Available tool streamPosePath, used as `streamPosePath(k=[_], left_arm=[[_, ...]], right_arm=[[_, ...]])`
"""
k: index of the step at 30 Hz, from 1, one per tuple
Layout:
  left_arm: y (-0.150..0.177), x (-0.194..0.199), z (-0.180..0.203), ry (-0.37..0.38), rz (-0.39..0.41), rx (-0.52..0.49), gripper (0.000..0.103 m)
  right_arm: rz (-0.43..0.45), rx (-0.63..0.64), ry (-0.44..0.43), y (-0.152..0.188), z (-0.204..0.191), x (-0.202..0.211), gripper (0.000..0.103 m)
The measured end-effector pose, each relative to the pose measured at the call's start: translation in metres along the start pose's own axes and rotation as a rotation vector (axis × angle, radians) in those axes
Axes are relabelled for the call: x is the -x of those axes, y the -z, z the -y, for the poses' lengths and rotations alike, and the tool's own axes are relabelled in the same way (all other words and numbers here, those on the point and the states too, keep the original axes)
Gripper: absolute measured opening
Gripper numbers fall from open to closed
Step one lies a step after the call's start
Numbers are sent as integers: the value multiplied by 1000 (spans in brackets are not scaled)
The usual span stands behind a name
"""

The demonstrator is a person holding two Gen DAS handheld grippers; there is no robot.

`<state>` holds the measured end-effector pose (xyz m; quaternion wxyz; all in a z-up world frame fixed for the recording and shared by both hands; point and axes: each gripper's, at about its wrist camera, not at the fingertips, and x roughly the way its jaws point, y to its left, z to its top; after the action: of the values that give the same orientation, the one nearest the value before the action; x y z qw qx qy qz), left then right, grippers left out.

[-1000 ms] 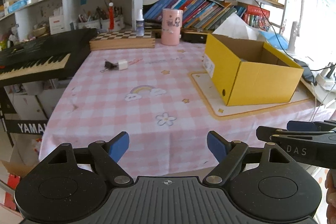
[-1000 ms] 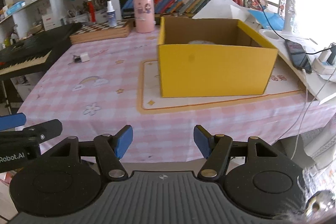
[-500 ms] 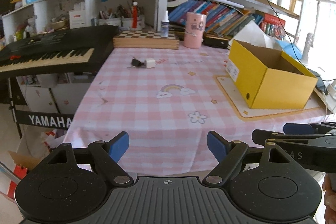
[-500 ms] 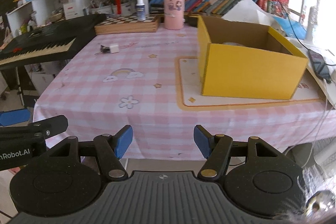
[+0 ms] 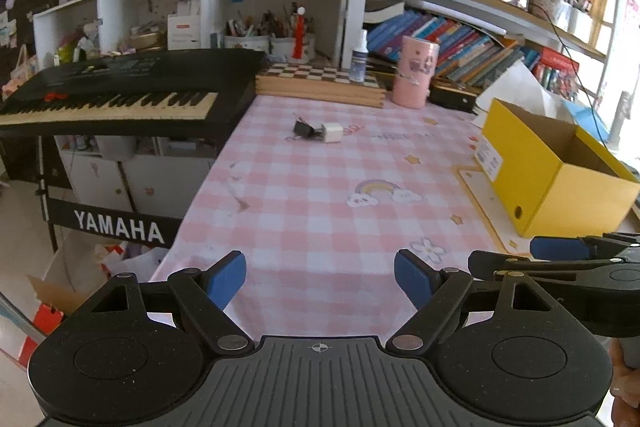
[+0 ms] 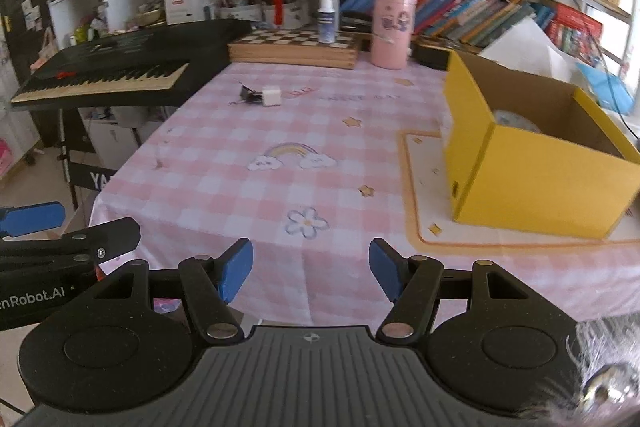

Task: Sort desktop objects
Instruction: 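Withdraw both open tools from the box toward the black binder clip and white cube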

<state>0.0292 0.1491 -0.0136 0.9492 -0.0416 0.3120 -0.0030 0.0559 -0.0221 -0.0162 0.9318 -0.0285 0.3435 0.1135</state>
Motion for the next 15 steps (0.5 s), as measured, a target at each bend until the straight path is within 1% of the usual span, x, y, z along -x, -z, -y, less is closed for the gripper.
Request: streamPosePath(k=[6, 15], left_arm=[[-15, -28, -4, -24, -14, -1, 84], [-52, -82, -9, -59, -33, 5, 84]], right_arm=[[-3, 7, -23, -18, 2, -30, 62], [-40, 2, -59, -60, 9, -92, 62]])
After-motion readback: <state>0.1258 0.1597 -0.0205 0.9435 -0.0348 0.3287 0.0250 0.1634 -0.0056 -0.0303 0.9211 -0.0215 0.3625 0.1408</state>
